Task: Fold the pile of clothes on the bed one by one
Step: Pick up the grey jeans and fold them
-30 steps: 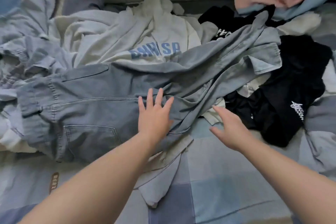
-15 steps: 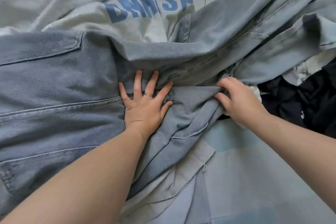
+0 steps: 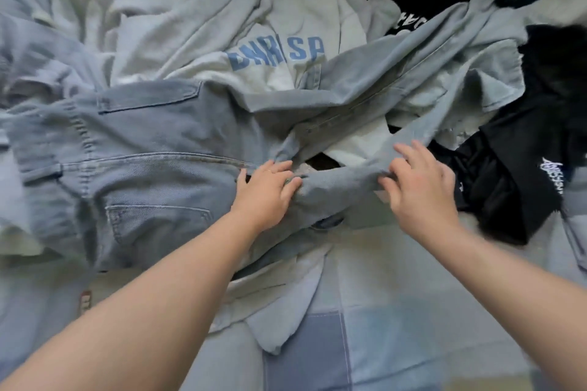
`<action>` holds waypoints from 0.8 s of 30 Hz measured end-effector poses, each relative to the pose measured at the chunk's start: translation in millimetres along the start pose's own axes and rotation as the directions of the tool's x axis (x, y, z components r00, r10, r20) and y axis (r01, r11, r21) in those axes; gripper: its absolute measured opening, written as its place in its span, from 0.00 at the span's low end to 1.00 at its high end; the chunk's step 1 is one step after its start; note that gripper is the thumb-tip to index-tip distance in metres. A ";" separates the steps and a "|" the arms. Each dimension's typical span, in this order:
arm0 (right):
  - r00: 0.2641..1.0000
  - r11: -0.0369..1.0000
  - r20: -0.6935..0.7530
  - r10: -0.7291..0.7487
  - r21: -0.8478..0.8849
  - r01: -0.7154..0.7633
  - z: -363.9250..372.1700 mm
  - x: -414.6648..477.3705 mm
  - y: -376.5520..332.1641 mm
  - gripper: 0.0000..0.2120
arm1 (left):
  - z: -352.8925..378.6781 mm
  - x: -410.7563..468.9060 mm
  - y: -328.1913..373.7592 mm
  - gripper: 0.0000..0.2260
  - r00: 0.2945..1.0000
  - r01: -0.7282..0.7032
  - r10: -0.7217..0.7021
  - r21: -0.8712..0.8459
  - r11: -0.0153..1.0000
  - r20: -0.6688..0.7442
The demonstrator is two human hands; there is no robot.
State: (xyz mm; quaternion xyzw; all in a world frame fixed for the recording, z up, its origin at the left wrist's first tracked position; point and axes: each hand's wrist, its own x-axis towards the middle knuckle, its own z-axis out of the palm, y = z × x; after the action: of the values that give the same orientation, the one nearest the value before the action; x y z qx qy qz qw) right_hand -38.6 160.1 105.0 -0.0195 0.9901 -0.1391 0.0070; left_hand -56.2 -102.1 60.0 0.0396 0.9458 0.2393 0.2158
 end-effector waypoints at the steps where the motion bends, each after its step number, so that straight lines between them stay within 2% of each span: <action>1: 0.999 0.999 0.019 -0.034 0.034 0.033 -15.7 -14.9 -0.5 0.05 | -8.0 -16.6 3.3 0.19 1.000 -0.010 0.011 -0.038 0.999 0.028; 4: 0.991 0.988 0.060 -0.121 0.106 0.114 -69.6 -69.0 -4.4 0.07 | -33.3 -74.6 27.8 0.23 0.999 -0.037 0.034 -0.159 0.987 -0.022; 8: 0.987 0.971 0.028 -0.159 0.186 0.151 -155.7 -147.0 -16.4 0.10 | -72.9 -165.7 93.8 0.16 0.987 0.008 -0.054 -0.285 0.958 -0.153; 13: 0.964 0.908 -0.055 -0.262 0.323 0.265 -294.2 -246.8 -29.0 0.11 | -136.3 -302.5 193.6 0.18 0.939 -0.038 -0.097 -0.380 0.924 -0.330; 16: 0.960 0.855 0.093 -0.264 0.484 0.188 -368.2 -295.3 -32.0 0.13 | -173.9 -370.1 240.5 0.16 0.904 -0.084 -0.116 -0.435 0.897 -0.412; 18: 0.943 0.778 0.188 -0.276 0.620 0.104 -408.9 -321.6 -34.9 0.15 | -192.5 -407.5 267.6 0.13 0.880 -0.116 -0.134 -0.480 0.870 -0.455; 20: 0.938 0.688 0.238 -0.254 0.726 0.002 -443.5 -343.4 -32.2 0.14 | -207.0 -438.8 291.7 0.16 0.867 -0.109 -0.191 -0.549 0.828 -0.460; 22: 0.930 0.661 0.274 -0.244 0.749 -0.048 -473.2 -363.0 -24.1 0.11 | -218.4 -465.3 308.9 0.16 0.864 -0.092 -0.259 -0.640 0.762 -0.433; 24: 0.910 0.680 0.334 -0.246 0.729 -0.084 -498.0 -377.4 -10.5 0.09 | -234.1 -489.7 327.1 0.16 0.850 -0.090 -0.325 -0.723 0.685 -0.414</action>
State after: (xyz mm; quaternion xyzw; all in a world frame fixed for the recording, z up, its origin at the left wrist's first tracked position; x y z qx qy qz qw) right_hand 329.3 302.4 589.8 -0.0882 0.8261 -0.5142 0.2130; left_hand 277.1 -2.7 589.8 -0.1763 0.7974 0.5764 -0.0299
